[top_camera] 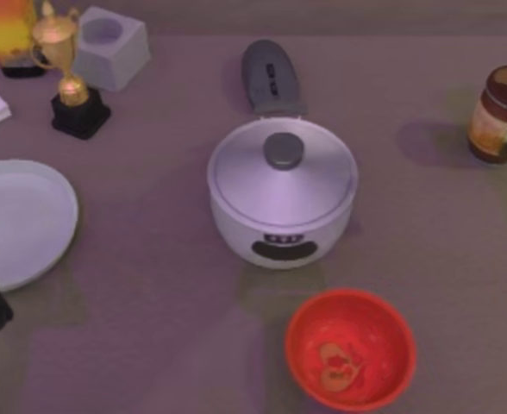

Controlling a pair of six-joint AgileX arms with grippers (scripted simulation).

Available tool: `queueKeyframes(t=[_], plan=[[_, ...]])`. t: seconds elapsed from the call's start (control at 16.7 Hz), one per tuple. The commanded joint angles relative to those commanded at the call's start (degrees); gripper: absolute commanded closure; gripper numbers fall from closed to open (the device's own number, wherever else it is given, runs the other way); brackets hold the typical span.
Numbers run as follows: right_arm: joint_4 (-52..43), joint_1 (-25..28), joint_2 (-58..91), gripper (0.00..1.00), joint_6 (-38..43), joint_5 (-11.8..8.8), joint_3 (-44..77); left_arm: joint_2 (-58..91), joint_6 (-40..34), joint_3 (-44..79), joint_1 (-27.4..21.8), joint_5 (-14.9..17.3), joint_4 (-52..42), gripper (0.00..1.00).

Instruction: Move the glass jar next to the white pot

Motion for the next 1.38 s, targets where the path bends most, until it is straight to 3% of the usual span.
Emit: queueKeyframes(t=[0.3, 0.6, 1.14, 1.38], plan=[[-14.00, -0.11, 28.00, 0.00, -5.73, -1.08, 27.07, 0.00, 0.00, 0.00, 0.00, 0.00, 0.00, 0.00], [-24.78, -0.13, 45.67, 0.00, -9.39, -1.83, 41.90, 0.00, 0.00, 0.00, 0.00, 0.00, 0.00, 0.00], [-27.18, 0.04, 49.54, 0.00, -10.13, -1.96, 45.06, 0.00, 0.00, 0.00, 0.00, 0.00, 0.00, 0.00], [-22.01, 0.27, 50.45, 0.00, -9.82, -1.91, 40.94, 0.00, 0.00, 0.00, 0.00, 0.00, 0.00, 0.00]])
